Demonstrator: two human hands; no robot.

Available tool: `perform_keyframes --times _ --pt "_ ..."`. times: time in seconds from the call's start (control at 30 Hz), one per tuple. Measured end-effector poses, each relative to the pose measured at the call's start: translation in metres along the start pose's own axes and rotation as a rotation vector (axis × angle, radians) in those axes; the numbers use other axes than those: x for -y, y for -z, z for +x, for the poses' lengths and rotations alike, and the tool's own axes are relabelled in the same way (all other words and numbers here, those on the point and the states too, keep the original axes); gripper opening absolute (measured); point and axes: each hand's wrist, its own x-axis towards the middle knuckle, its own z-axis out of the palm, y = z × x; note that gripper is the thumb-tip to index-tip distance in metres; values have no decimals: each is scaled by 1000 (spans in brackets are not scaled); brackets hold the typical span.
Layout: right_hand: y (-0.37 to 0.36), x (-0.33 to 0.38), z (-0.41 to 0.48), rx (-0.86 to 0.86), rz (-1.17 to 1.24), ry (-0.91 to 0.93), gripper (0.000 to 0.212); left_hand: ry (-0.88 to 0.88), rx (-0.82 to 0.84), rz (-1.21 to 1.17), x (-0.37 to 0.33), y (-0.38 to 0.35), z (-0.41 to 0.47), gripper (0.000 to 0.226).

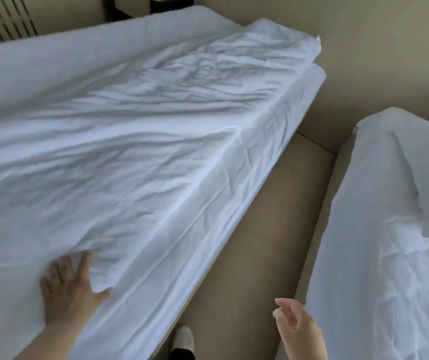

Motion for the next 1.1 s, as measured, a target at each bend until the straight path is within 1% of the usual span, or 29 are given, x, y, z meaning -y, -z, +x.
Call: perform_keyframes --times 0.03,0.07,0.1,0.13,0.17,0.23,0.27,0.3,0.33,0.37,0.4,0.47,0.5,0.53,0.6,0.67,0.7,0.73,0.8,0.87,0.93,1.0,1.07,1.1 --pt "6 10 23 34 -30 21 53 30 8 -4 -4 0 5 100" --pt "13 22 45 64 -54 38 58 61 17 4 -5 -3 13 100" --pt "19 33 68 80 -81 55 61 91 17 13 -8 -3 19 102" --pt "24 41 92 90 -113 74 60 123 69 11 -14 2 20 106" --pt "30 49 114 105 -145 101 55 166 126 13 -20 10 22 106" --pt "42 72 152 126 -153 153 26 300 195 28 -31 30 30 92" --pt "47 83 172 136 -158 162 16 366 224 29 -33 36 36 92" --pt "51 94 192 142 -177 175 15 386 231 14 -34 41 42 99" --pt "53 106 211 145 -212 193 19 382 230 6 -35 44 48 108" --pt "54 119 231 146 -240 215 23 388 176 -21 -39 46 58 114" --pt "54 132 252 152 -262 234 25 399 88 -76 -46 47 68 116" --pt "52 163 300 173 -286 280 29 362 -75 -161 -87 60 89 112" --pt "49 179 325 187 -293 310 29 335 -115 -191 -112 65 103 108" --pt "46 194 353 206 -299 342 30 317 -149 -190 -138 68 121 103" --pt "37 220 410 249 -324 412 30 265 -157 -144 -185 65 166 96" --pt "27 242 472 291 -372 511 32 214 -184 -102 -236 50 217 92" --pt "24 251 506 321 -396 562 33 224 -209 -104 -263 43 244 92" --pt "22 261 540 355 -425 604 35 271 -256 -127 -291 34 269 93" --pt "31 284 599 416 -518 652 38 451 -314 -232 -348 24 312 88" --pt "47 311 648 431 -588 660 40 632 -372 -325 -387 20 358 74" --pt "56 346 688 426 -636 737 41 767 -390 -386 -414 22 391 74" --pt "46 392 722 415 -636 880 40 814 -400 -387 -428 19 417 72" --pt "17 443 744 421 -648 1044 38 810 -386 -354 -431 16 435 69" --pt "0 467 752 426 -633 1079 37 801 -366 -343 -430 14 442 70"
